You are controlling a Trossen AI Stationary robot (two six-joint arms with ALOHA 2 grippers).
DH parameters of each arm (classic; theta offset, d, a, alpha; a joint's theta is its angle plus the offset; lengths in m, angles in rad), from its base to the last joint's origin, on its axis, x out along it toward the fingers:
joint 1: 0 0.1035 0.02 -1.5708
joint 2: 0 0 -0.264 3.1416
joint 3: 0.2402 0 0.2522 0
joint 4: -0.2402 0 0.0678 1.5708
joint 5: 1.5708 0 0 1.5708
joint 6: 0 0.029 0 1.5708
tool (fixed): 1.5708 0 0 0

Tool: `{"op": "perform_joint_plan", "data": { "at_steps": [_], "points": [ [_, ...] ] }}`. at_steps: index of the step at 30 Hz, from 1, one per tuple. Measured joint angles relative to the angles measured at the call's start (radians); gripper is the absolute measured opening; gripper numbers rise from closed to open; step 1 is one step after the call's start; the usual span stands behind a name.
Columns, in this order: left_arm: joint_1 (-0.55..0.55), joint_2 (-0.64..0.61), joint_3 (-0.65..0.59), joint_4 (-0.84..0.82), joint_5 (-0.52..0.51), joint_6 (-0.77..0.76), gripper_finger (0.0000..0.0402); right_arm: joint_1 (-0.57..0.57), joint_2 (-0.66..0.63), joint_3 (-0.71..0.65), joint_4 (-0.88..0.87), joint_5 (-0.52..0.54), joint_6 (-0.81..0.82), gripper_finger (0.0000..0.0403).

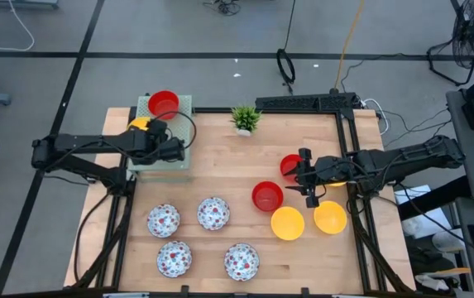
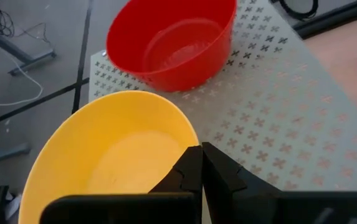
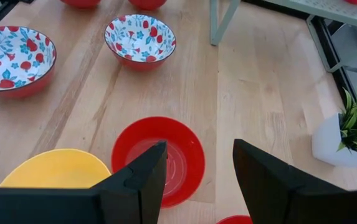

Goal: Pick & Place Mini bowls
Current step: Put the yellow bowl on the shelf, then put the red and white bowl on the shelf

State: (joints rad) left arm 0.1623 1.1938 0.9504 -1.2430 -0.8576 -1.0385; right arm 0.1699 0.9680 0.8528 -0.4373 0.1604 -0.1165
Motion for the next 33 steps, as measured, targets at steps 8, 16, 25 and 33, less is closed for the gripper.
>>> {"op": "perform_joint_plan", "data": {
  "at_steps": [8, 16, 25, 33],
  "points": [
    [0.002, 0.000, 0.000, 0.021, -0.012, 0.035, 0.0005, 0.000, 0.000, 0.000, 0.003, 0.000, 0.000, 0.0171],
    [0.008, -0.001, 0.000, 0.021, -0.016, 0.015, 0.0011, 0.000, 0.000, 0.000, 0.003, 0.000, 0.010, 0.0171],
    [0.008, -0.004, 0.002, 0.021, -0.010, 0.014, 0.0087, 0.000, 0.000, 0.000, 0.002, 0.000, 0.008, 0.0171],
    [0.008, -0.015, 0.041, 0.012, 0.000, 0.039, 0.0138, 0.000, 0.000, 0.000, -0.001, 0.000, 0.008, 0.0171]
  ]
}}
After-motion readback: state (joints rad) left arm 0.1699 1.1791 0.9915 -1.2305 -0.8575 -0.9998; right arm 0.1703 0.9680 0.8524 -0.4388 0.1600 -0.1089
